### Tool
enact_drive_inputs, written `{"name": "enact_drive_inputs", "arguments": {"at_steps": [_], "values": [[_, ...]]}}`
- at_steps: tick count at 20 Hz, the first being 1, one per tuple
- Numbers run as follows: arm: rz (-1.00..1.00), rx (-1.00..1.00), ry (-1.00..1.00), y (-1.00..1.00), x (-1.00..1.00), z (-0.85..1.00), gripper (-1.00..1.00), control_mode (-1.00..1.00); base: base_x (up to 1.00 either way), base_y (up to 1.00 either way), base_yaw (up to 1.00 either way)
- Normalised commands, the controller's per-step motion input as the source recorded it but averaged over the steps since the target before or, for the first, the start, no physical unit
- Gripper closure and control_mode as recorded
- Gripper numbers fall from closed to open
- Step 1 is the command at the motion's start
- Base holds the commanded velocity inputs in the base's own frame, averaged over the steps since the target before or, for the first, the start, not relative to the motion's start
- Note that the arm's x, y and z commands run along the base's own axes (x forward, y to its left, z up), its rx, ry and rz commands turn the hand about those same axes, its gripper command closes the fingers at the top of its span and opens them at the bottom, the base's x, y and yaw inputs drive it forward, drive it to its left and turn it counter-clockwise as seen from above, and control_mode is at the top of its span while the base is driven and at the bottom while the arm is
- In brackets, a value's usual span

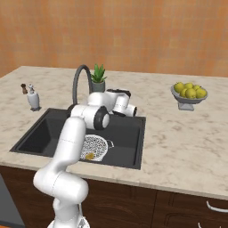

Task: Put the colander in the sink, put the kiwi in the colander, and turn on the sink faucet and pour water over the colander.

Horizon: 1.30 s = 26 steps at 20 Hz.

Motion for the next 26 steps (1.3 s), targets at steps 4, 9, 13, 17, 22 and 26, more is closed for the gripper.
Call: {"name": "enact_drive_inputs", "arguments": {"at_steps": [4, 9, 13, 17, 22, 26], "values": [[0.0, 0.0, 0.0, 0.0, 0.31, -0.08, -1.0, -1.0, 0.0, 0.0, 0.0], [-0.03, 0.0, 0.02, 0.12, 0.07, -0.02, -1.0, -1.0, 0.0, 0.0, 0.0], [-0.11, 0.0, 0.03, 0.19, 0.04, 0.0, 1.0, -1.0, 0.0, 0.0, 0.0], [-0.19, 0.0, 0.02, 0.19, 0.04, 0.0, 1.0, -1.0, 0.0, 0.0, 0.0], [-0.13, 0.0, 0.0, 0.06, 0.18, 0.0, 1.0, -1.0, 0.0, 0.0, 0.0], [-0.01, 0.0, 0.0, -0.03, 0.34, 0.0, 1.0, -1.0, 0.0, 0.0, 0.0]]}}
